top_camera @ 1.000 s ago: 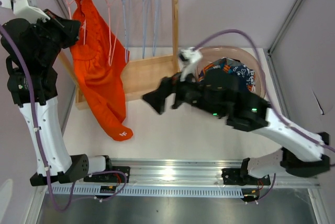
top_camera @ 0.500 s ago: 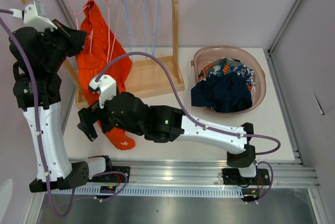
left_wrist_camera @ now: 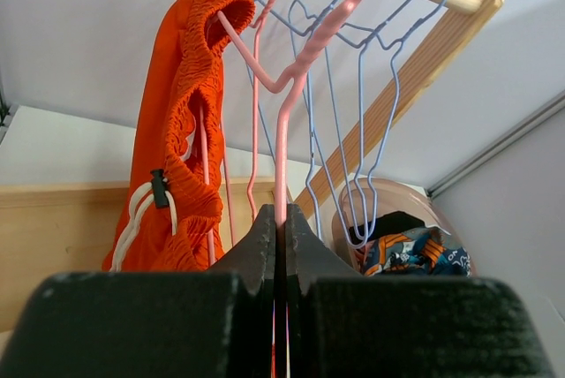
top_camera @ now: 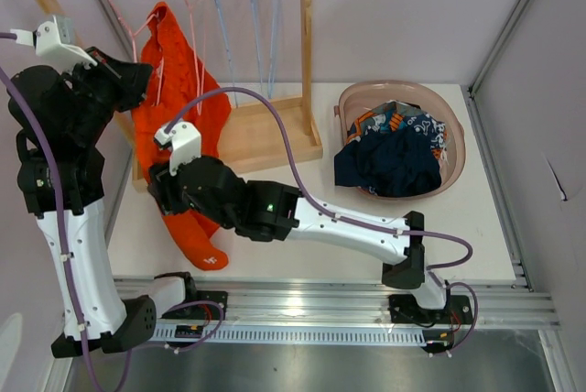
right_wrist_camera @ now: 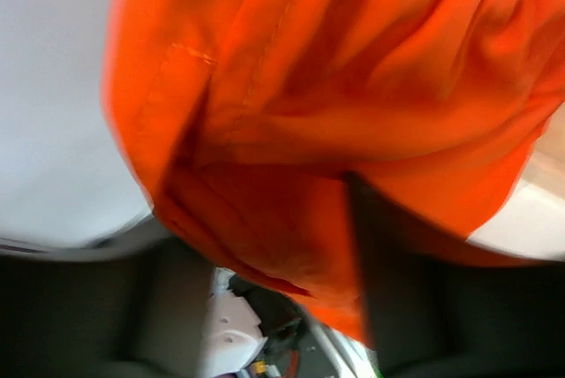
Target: Remove the shorts from the hanger
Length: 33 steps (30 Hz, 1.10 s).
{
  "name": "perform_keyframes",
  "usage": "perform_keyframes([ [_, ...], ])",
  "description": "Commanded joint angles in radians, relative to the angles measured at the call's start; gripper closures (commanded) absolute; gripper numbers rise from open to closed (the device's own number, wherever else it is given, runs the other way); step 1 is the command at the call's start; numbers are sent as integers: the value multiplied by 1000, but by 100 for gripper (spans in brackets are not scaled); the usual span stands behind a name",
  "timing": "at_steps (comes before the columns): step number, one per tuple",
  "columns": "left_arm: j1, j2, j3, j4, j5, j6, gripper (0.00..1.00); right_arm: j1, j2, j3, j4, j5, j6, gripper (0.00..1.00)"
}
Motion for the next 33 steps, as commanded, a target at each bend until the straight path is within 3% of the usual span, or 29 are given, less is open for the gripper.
perform_keyframes([
  [1,-5,-15,37,72,35,-20,100,26,8,-60,61,26,33,60],
  [2,-5,-15,33,79,35,-23,100,35,-4,-84,69,32,41,74],
  [3,-7,-17,34,79,35,-23,100,44,-12,-109,81,43,45,100],
  [12,-5,28,123,42,-49,20,100,274,-165,-435,93,239,145,100],
  [20,-5,45,146,34,-54,26,100,328,-192,-536,92,288,245,100],
  [24,-5,-12,90,45,-40,22,100,258,-198,-502,112,339,181,100],
  [27,-5,-70,36,33,-38,16,100,131,-199,-436,165,298,72,100],
  [33,-7,-224,-174,7,-48,-14,100,-138,-13,41,29,175,-28,100],
])
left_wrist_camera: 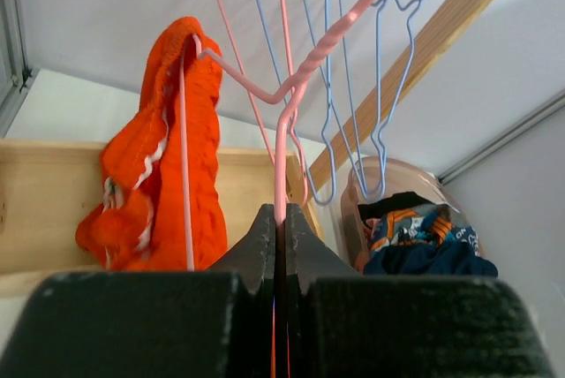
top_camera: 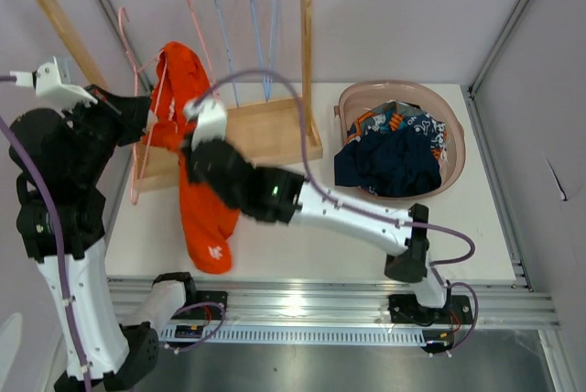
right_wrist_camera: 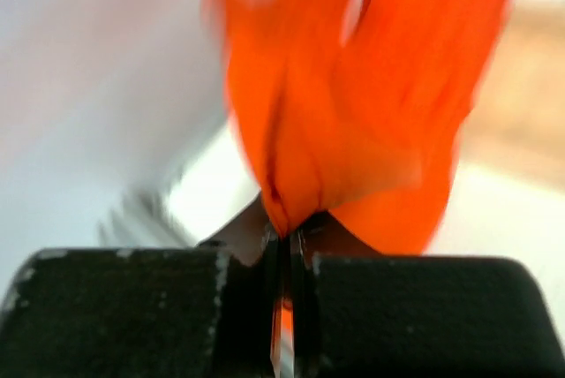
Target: Remove the shorts from the hanger
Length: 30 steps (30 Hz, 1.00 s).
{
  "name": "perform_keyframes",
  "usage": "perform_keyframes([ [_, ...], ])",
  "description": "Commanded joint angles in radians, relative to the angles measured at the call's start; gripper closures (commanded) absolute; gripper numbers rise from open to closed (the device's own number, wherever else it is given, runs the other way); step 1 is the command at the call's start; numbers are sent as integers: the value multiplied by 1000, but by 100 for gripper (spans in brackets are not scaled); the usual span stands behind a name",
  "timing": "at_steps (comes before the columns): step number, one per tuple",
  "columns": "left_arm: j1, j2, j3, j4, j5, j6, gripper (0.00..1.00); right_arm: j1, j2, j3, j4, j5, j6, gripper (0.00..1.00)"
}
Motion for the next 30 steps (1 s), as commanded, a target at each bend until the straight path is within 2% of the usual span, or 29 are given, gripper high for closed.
perform_keyframes([
  [1,-4,-95,-58,61,-10,-21,100,-126,62,269,-26,-61,-76,100],
  [2,-4,-111,-71,61,-14,-26,100,-161,78,322,-43,-76,-72,100],
  [4,-4,-131,-122,58,-10,-31,100,-181,58,310,-50,-96,-38,100],
  [8,-16,-102,-64,32,-54,-3,100,-137,-115,16,48,-70,-10,100],
  [9,-21,-94,-32,27,-60,-1,100,-120,-206,-147,79,-59,-3,100],
  [12,-22,-42,25,36,-63,6,100,-29,-331,-415,173,9,14,100],
  [16,-21,47,128,16,-93,35,100,81,-527,-578,164,179,21,100],
  [19,-21,104,160,7,-122,58,100,84,-614,-597,113,250,14,100],
  [22,-21,141,177,7,-126,66,100,15,-712,-577,131,260,-105,100],
  [26,-13,125,99,50,-128,71,100,-143,-743,-392,130,223,-278,100],
  [29,-1,121,41,64,-128,77,100,-256,-712,-278,176,194,-445,100],
  [30,1,119,33,70,-123,77,100,-285,-683,-194,182,180,-476,100],
])
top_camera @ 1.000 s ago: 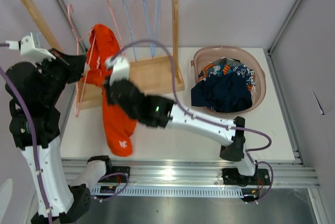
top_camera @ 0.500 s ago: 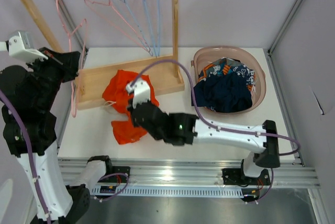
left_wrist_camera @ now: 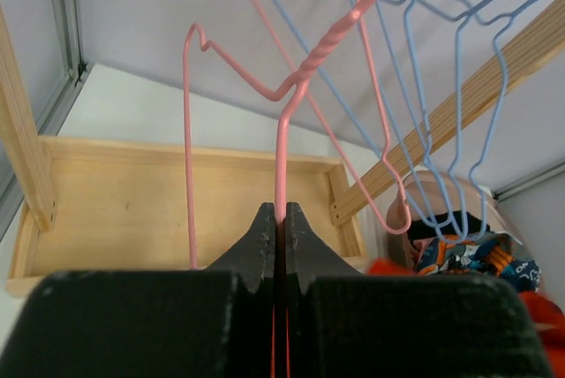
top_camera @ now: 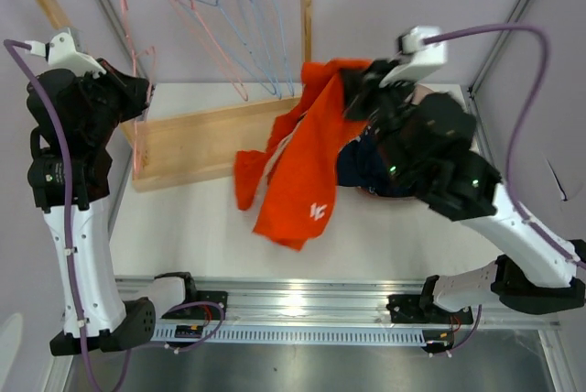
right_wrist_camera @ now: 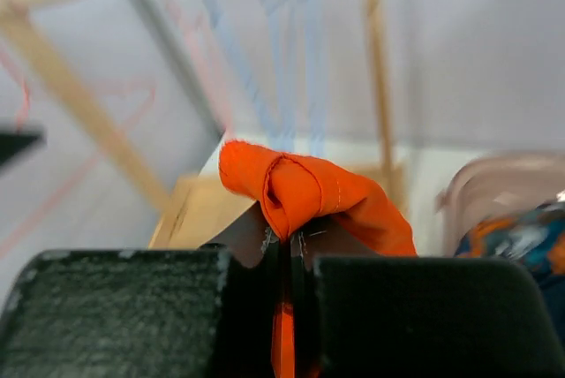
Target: Remove the shorts from the hanger
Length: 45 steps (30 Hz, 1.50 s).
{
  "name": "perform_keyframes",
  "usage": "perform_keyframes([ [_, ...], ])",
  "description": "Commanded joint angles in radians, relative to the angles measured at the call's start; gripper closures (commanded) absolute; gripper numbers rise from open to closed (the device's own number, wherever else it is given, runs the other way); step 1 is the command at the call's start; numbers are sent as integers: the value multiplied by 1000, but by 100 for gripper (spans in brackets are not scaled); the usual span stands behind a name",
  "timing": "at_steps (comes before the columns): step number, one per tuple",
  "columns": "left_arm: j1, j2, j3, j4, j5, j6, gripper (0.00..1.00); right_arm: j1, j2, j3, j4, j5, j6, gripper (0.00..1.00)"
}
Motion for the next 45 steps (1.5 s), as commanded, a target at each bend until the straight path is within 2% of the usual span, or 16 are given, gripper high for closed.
perform_keyframes([
  [1,14,-28,-56,76,-4,22,100,-90,35,184,105,-33,-221,100],
  [3,24,-31,-84,93,0,16,100,-180,88,313,87,-84,-264,100],
  [6,38,-27,-94,111,16,8,100,-292,140,411,76,-133,-289,100],
  [9,43,-8,-96,120,16,10,100,-418,136,383,66,-202,-243,100],
  [12,46,38,-41,111,10,14,100,-554,89,233,85,-274,-143,100],
  [13,46,56,-23,104,8,16,100,-590,49,114,105,-300,-114,100],
  [16,47,137,94,73,20,10,100,-732,-6,-115,147,-403,14,100],
  [19,47,223,244,52,37,3,100,-849,-28,-260,193,-504,111,100],
  [23,47,338,396,9,46,-1,100,-932,-21,-447,237,-575,185,100],
  [30,47,486,534,45,77,-27,100,-965,33,-901,444,-655,331,100],
  [34,47,538,527,53,103,-43,100,-966,88,-1007,472,-727,410,100],
  [38,47,526,417,106,83,-43,100,-955,95,-1087,504,-802,478,100],
  [42,47,509,324,146,71,-46,100,-934,127,-1109,463,-804,507,100],
  [43,47,506,308,151,74,-49,99,-934,134,-1110,458,-814,510,100],
  [44,47,506,301,156,77,-49,91,-934,148,-1112,449,-854,507,100],
  [45,47,506,292,157,80,-49,85,-932,150,-1110,441,-860,503,72],
])
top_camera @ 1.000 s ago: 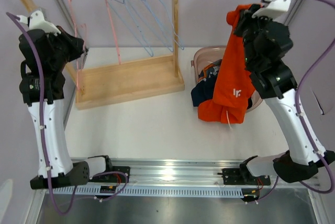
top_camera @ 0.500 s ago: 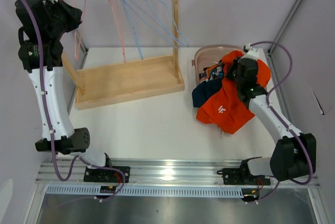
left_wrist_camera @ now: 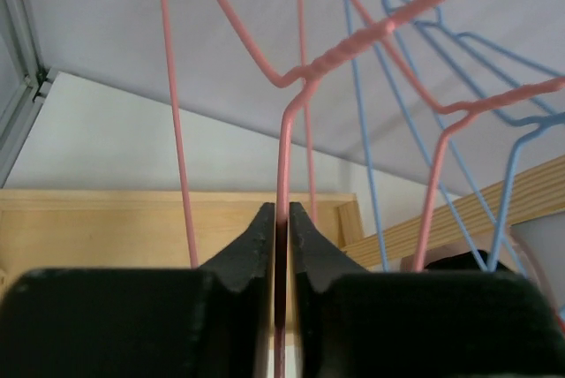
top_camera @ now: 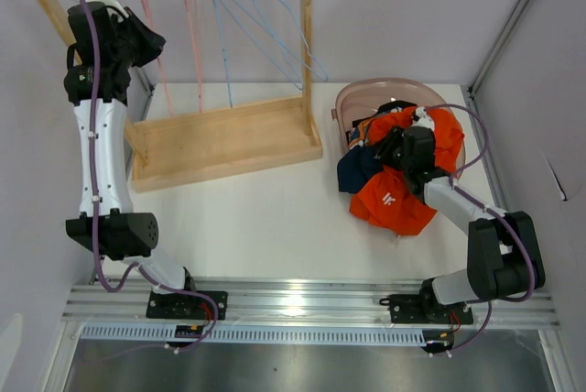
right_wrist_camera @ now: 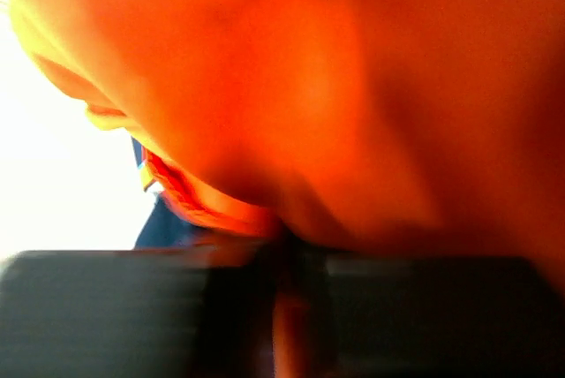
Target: Remove the shorts from the hanger
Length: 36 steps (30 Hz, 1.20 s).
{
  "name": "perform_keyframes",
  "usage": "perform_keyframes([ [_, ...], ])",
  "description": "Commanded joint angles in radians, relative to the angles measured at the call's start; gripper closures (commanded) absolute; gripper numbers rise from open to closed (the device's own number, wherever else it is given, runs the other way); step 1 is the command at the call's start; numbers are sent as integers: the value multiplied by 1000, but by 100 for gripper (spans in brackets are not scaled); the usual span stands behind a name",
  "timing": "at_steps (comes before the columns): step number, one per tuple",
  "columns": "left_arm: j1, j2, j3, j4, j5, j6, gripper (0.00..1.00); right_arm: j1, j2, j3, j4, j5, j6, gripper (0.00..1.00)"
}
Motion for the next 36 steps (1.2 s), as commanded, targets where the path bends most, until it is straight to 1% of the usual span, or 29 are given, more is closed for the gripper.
perform_keyframes([
  [1,7,-36,-31,46,18,-19,78,14,42,-31,-78,-89,32,48],
  [2,7,-38,-31,49,21,-19,67,14,25,-25,-95,-94,26,32],
  [3,7,-44,-34,49,23,-19,59,14,11,-20,-105,-91,21,7],
  [4,7,-50,-34,49,26,-19,52,14,-6,-14,-121,-83,14,1],
  [5,7,-65,-34,51,31,-16,38,17,-25,-6,-153,-66,-2,1],
  [6,7,-75,-34,49,34,-16,32,17,-67,18,-168,-57,-11,1],
  [8,7,-113,-37,51,41,-15,22,18,-108,56,-255,-37,-40,1],
  [10,7,-145,-62,49,47,-12,19,20,-162,133,-308,0,-68,0],
  [11,7,-163,-68,52,57,-12,15,20,-176,164,-360,15,-97,1],
  [12,7,-209,-85,55,58,-12,13,20,-203,232,-386,21,-112,1],
  [13,7,-235,-130,66,60,-10,11,20,-217,271,-417,31,-124,1],
  [14,7,-263,-149,74,66,-10,1,21,-228,309,-476,41,-138,1],
  [15,7,-318,-169,78,73,-10,1,23,-240,348,-501,43,-158,1],
  [16,7,-346,-209,100,81,-12,1,23,-266,416,-524,43,-167,1],
  [18,7,-428,-290,118,93,-12,1,27,-294,480,-579,23,-184,1],
  [19,7,-453,-306,127,97,-13,1,29,-324,533,-610,14,-187,1],
  [21,7,-528,-376,126,106,-19,1,40,-360,572,-636,-17,-181,1],
  [23,6,-588,-427,138,132,-30,1,55,-429,595,-659,-34,-172,1],
  [24,6,-622,-532,157,173,-38,1,66,-456,593,-667,-67,-162,1],
  [25,6,-698,-571,187,184,-45,1,90,-525,572,-678,-80,-160,1],
  [26,6,-740,-690,203,198,-50,1,104,-562,554,-679,-104,-157,1],
  [27,6,-781,-721,224,233,-42,1,116,-599,534,-684,-115,-145,1],
  [28,6,-864,-750,224,233,-39,1,141,-640,512,-694,-126,-138,1],
  [29,6,-906,-819,223,241,-38,1,150,-727,465,-699,-141,-132,1],
  [31,6,-995,-943,232,282,-19,1,164,-820,417,-711,-196,-122,1],
  [32,4,-1086,-977,239,290,-18,1,162,-914,394,-721,-209,-120,1],
  [33,-7,-1134,-1064,241,287,-12,1,162,-959,367,-736,-213,-120,1],
  [35,-27,-1241,-1109,230,268,-6,1,155,-1044,354,-788,-224,-129,1],
  [36,-42,-1262,-1125,191,265,17,1,153,-1116,357,-809,-215,-129,1],
])
